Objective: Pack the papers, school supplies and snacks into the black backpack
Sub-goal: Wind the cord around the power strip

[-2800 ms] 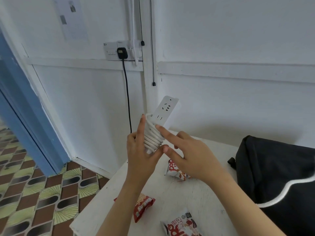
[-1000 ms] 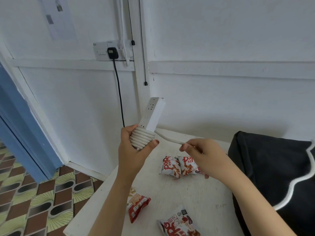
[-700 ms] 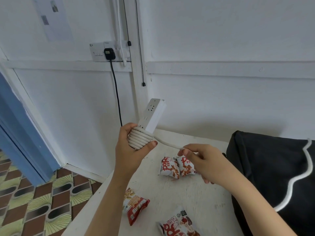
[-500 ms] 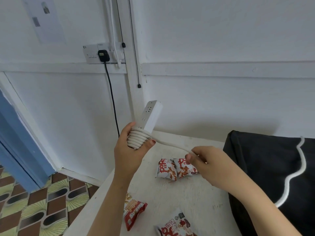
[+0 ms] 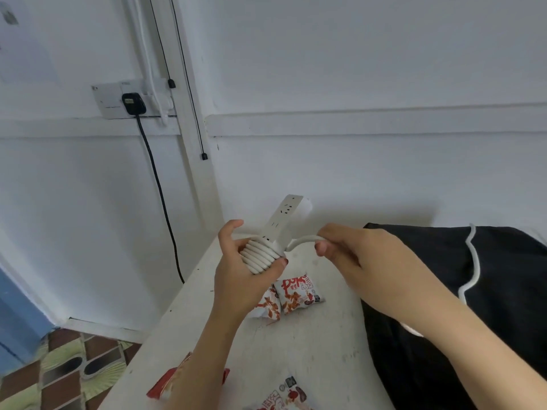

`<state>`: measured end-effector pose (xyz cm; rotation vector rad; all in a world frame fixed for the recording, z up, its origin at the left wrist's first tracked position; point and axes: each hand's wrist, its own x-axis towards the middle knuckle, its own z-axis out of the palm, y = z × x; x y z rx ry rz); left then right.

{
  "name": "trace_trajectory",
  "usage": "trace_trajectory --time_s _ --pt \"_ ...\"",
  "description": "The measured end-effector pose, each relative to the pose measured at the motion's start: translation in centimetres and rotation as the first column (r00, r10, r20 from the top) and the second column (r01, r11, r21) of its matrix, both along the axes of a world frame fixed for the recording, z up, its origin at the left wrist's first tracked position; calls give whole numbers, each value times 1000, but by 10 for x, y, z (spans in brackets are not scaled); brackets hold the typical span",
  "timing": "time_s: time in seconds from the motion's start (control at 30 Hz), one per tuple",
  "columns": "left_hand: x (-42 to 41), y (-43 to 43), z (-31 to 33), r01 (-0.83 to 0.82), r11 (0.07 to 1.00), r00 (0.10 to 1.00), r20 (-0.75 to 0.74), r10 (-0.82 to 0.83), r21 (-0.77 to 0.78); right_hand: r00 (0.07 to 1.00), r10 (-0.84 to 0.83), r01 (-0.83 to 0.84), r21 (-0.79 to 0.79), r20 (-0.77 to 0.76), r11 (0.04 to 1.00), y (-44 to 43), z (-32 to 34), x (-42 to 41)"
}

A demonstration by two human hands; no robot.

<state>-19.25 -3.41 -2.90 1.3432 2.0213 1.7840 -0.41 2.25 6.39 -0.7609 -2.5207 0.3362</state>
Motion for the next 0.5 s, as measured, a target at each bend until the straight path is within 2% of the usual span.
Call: trace_trajectory --time_s 0.1,0.27,0.37,0.5 --pt "7 6 3 28 1000 999 -29 -28 -3 1000 18 -18 -67 -10 998 -4 8 11" --pt "16 16 18 8 1000 998 -62 -8 -10 987 52 -16 -236 149 972 -3 20 33" --pt "23 22 24 -44 999 994 -98 43 -5 980 33 -2 -150 198 989 0 26 48" --pt "40 32 31 -77 997 983 -167 76 -2 981 33 -21 -61 190 998 0 28 64"
